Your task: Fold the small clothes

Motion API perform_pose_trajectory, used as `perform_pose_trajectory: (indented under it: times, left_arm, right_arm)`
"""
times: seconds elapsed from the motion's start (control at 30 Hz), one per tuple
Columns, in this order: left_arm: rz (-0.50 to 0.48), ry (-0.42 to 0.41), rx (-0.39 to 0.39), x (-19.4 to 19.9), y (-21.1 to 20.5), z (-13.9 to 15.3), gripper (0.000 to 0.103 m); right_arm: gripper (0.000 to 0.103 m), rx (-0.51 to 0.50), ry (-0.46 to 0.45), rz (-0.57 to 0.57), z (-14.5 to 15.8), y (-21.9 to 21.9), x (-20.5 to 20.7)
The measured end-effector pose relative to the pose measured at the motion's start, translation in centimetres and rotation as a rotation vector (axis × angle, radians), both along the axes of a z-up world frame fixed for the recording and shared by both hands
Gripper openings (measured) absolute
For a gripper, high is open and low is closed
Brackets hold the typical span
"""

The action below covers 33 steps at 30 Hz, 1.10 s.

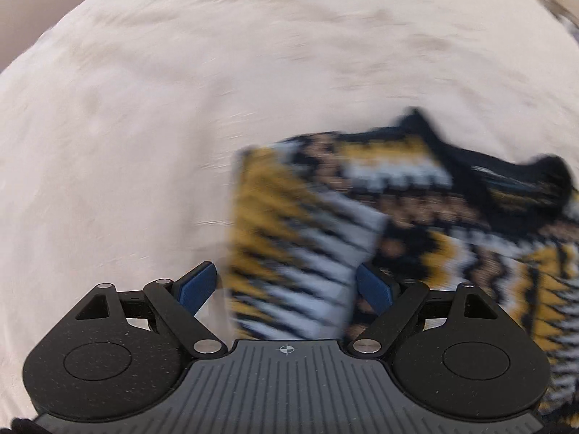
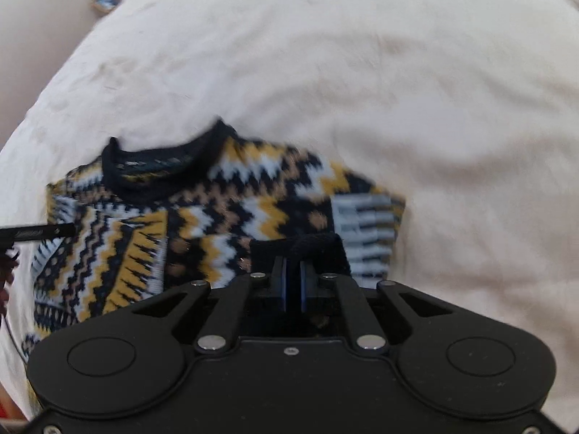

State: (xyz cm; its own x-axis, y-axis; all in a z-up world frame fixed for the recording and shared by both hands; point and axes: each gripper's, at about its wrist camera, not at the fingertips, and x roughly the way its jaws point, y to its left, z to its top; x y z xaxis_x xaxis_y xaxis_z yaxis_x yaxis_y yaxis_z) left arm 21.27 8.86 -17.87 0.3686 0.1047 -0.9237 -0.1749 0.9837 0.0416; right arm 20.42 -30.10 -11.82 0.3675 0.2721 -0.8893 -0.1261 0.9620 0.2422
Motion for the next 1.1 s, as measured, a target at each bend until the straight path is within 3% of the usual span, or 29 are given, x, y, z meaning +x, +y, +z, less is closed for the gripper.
perform_pose_trajectory:
  times: [0.1,0.27,0.37,0.4,0.43,0.47,0.5,0.67,0.8,1.1]
  left_arm:
    - [0.048,-0.001,-0.057,-0.1,1.4,-0.3,0.086]
    - [0.025,-0.005,-0.025,-0.1,0.8,-0.5,0.087]
    - [0.029,-0.011,-0.025,-0.3,0.6,0.0,0.087]
    - [0.03,-0.014,-0.028,-0.4,0.6,0.2,0.086]
    - [0.033,-0.02,-0.032,-0.7,0.5,0.6,0.086]
    - [0.037,-0.029,-0.035,-1.1,0.4,1.0,0.086]
    - [0.041,-0.039,-0.039,-1.5,0.4,1.4,0.086]
    - [0.032,-0.089,-0.083,-4.6,0.1,3.7,0.087]
    - [-0.006,-0.09,-0.097,-7.4,-1.0,4.8,0.091]
    - [-0.124,-0.071,-0.101,-13.3,-4.6,5.7,0.093]
  right_arm:
    - [0.014,-0.054,-0.009,-0.034,0.4,-0.7,-0.1]
    - [0.015,-0.039,0.156,-0.171,-3.3,-3.1,0.2]
    - [0.028,-0.04,0.15,-0.185,-3.5,-3.1,0.1]
    - [0.046,-0.052,0.143,-0.191,-3.4,-3.0,0.1]
    - [0.056,-0.062,0.136,-0.201,-3.1,-3.0,0.0]
    - [0.073,-0.066,0.122,-0.212,-2.8,-3.1,-0.2]
    - [0.081,-0.063,0.101,-0.221,-2.3,-3.1,-0.6]
    - [0.084,-0.032,0.057,-0.212,-1.0,-3.1,-2.1]
    - [0.092,0.015,0.062,-0.177,-0.6,-2.2,-3.1]
    - [0.095,0.032,0.061,-0.038,0.0,1.1,-7.1]
